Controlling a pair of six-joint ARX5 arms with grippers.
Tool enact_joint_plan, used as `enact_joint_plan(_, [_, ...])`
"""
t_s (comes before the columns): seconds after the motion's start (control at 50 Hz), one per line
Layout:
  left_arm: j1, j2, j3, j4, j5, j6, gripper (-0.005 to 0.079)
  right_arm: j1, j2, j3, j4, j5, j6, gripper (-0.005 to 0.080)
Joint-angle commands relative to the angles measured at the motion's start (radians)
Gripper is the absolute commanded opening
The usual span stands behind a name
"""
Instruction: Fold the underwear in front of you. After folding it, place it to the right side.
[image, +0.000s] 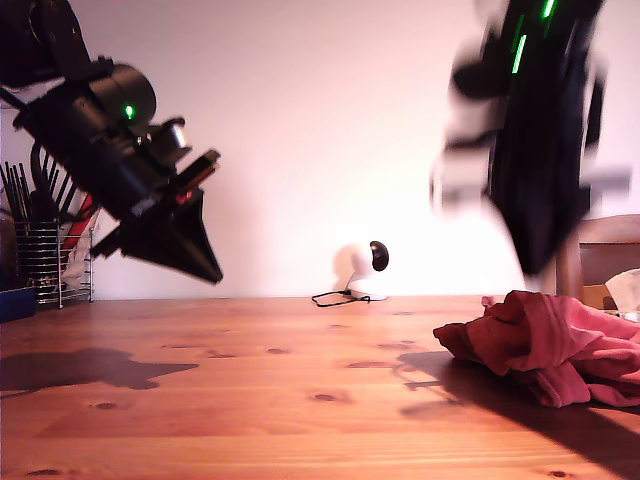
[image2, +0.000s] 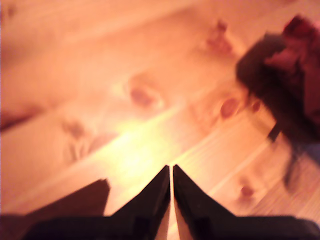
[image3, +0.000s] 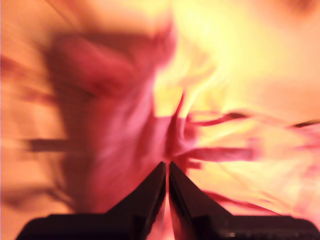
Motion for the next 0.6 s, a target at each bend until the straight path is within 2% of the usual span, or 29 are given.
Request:
enact_joint_plan(0.0, [-0.001,-0.054,-0.001,0.018,0.0,0.008,-0.0018,-0.006,-0.003,-0.006,0.039,-0.038,-0.006,-0.0011])
enact_joint_plan(0.14, [0.0,-0.108,-0.001,0.054,-0.031,0.013,-0.0013,0.008,-0.058,-0.006,0.185,-0.146,-0.005,-0.0011])
enact_joint_plan(0.36, [0.0,-0.196,-0.026,0.129,-0.05,0.016,-0.0011,0.08,-0.076,-0.025,0.311,-0.157,-0.042,-0.0011])
enact_joint_plan(0.58, [0.0,-0.32,-0.188,0.275,-0.072,0.015,-0.0011,0.161,-0.1,-0.134,0.519,-0.181,-0.051,-0.0011])
